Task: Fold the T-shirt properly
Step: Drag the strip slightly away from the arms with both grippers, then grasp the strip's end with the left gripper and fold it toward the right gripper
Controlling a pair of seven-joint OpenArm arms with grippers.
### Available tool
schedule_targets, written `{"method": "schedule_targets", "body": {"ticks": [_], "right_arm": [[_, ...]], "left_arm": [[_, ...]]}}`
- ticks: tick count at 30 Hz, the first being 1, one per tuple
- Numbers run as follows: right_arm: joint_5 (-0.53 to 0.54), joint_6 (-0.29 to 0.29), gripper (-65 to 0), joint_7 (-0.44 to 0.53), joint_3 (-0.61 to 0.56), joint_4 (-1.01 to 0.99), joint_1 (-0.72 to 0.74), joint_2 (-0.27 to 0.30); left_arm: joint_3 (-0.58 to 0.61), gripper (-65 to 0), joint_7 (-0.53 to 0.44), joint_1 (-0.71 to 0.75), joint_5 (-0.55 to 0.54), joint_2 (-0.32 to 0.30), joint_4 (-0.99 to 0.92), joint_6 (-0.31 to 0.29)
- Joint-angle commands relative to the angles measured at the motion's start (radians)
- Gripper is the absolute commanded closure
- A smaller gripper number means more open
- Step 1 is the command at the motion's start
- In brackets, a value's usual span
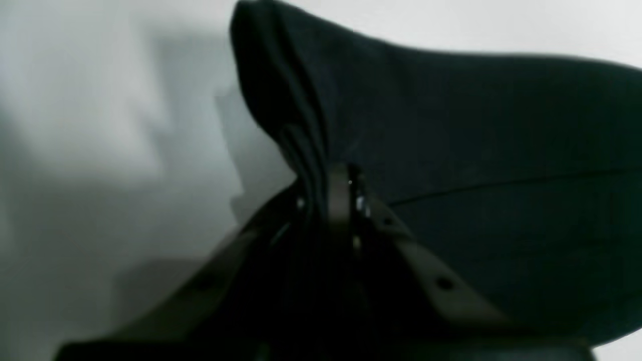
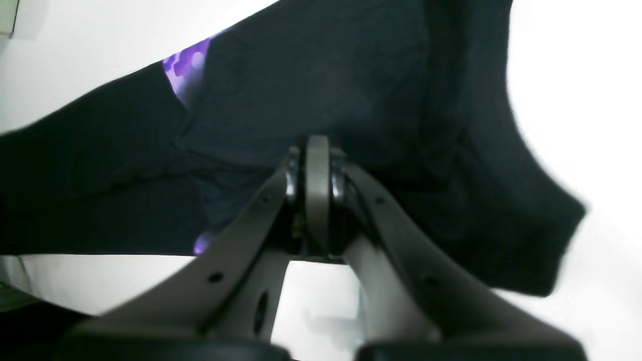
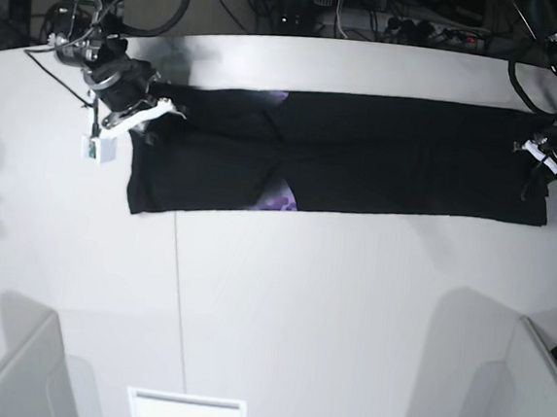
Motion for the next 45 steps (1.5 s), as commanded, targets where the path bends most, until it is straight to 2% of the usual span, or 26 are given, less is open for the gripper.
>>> {"method": "schedule_targets", "body": {"ticks": [1, 4, 9, 12, 15, 19, 26, 29, 32, 34, 40, 45], "right_arm": [[0.01, 0.006, 0.0, 0.021, 0.006, 0.022, 0.008, 0.008], [0.01, 0.006, 0.0, 0.022, 0.006, 0.02, 0.009, 0.009], [0.008, 0.006, 0.0, 0.019, 0.006, 0.017, 0.021, 0.009], [0.006, 0.006, 0.0, 0.019, 0.006, 0.017, 0.024, 0.009], [0.006, 0.006, 0.0, 0.019, 0.006, 0.017, 0.032, 0.009], [0.006, 0.006, 0.0, 0.019, 0.006, 0.017, 0.035, 0.009], [0.006, 0.006, 0.0, 0.019, 0.006, 0.016, 0.032, 0.009], [0.005, 0.006, 0.0, 0.019, 0.006, 0.016, 0.031, 0.009], [0.005, 0.006, 0.0, 0.019, 0.006, 0.016, 0.031, 0.009], [0.005, 0.006, 0.0, 0.019, 0.006, 0.016, 0.031, 0.009], [0.005, 0.006, 0.0, 0.018, 0.006, 0.016, 0.029, 0.009], [0.005, 0.006, 0.0, 0.018, 0.006, 0.016, 0.029, 0.009]], "left_arm": [[-0.006, 0.0, -0.019, 0.021, -0.012, -0.02, 0.049, -0.009], [0.001, 0.0, -0.019, 0.067, -0.014, -0.004, 0.151, -0.009], [0.012, 0.0, -0.017, 0.124, -0.012, 0.069, 0.296, 0.018], [0.069, 0.0, -0.017, 0.152, -0.012, 0.089, 0.361, 0.018], [0.138, 0.0, -0.017, 0.161, -0.012, 0.118, 0.376, 0.027], [0.199, 0.0, -0.017, 0.161, -0.018, 0.163, 0.378, 0.102], [0.314, 0.0, -0.017, 0.133, -0.012, 0.229, 0.375, 0.107], [0.369, 0.0, -0.016, 0.124, -0.012, 0.238, 0.371, 0.13], [0.434, 0.0, -0.016, 0.122, -0.021, 0.238, 0.371, 0.213], [0.469, 0.0, -0.017, 0.121, -0.021, 0.238, 0.371, 0.242], [0.567, 0.0, -0.017, 0.098, -0.021, 0.24, 0.37, 0.269], [0.589, 0.0, -0.017, 0.092, -0.023, 0.261, 0.37, 0.306]]}}
